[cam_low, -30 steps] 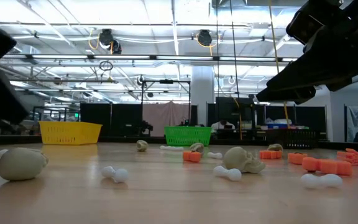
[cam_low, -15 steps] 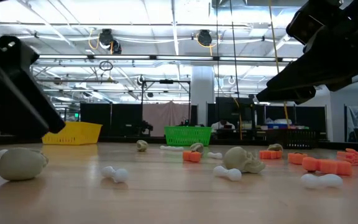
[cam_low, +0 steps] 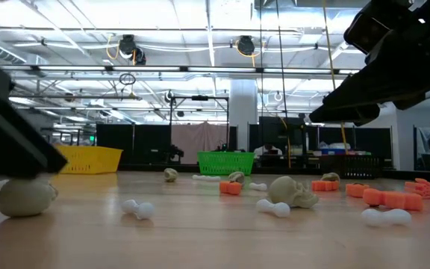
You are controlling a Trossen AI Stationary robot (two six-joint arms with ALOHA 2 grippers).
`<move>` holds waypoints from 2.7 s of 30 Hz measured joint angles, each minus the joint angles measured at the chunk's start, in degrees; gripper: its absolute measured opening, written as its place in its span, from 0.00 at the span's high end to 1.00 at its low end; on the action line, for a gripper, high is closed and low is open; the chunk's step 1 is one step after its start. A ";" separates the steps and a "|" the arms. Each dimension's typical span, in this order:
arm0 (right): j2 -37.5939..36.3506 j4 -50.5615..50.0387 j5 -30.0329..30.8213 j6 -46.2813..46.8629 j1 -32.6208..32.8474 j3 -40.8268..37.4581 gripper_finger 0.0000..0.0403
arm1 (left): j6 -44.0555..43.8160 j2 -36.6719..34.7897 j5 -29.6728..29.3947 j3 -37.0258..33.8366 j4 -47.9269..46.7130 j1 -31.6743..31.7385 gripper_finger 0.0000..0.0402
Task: Sort Halloween decoration
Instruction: Put the gray skull toy into the green bin
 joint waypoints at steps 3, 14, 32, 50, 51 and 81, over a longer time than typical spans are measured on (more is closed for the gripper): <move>0.00 -0.19 0.00 0.00 0.00 0.00 0.51 | -0.08 1.48 -1.36 0.00 -0.30 0.06 0.41; 0.00 -0.59 0.00 0.00 0.00 -0.02 0.51 | -4.65 2.63 2.34 0.06 -0.38 0.43 0.25; 0.00 -0.57 0.00 0.00 0.00 -0.02 0.51 | -7.32 3.95 1.46 0.09 -1.23 0.83 0.60; 0.00 -0.59 0.00 -0.09 0.00 -0.02 0.51 | -4.13 3.15 0.92 0.01 -3.53 0.26 0.79; 0.00 -0.59 0.00 -0.06 0.00 -0.02 0.51 | -4.10 3.15 0.84 -0.01 -3.56 0.24 0.79; 0.00 -0.83 0.00 -0.15 0.00 -0.02 0.51 | 26.31 -9.51 -11.81 0.09 -3.05 5.58 0.79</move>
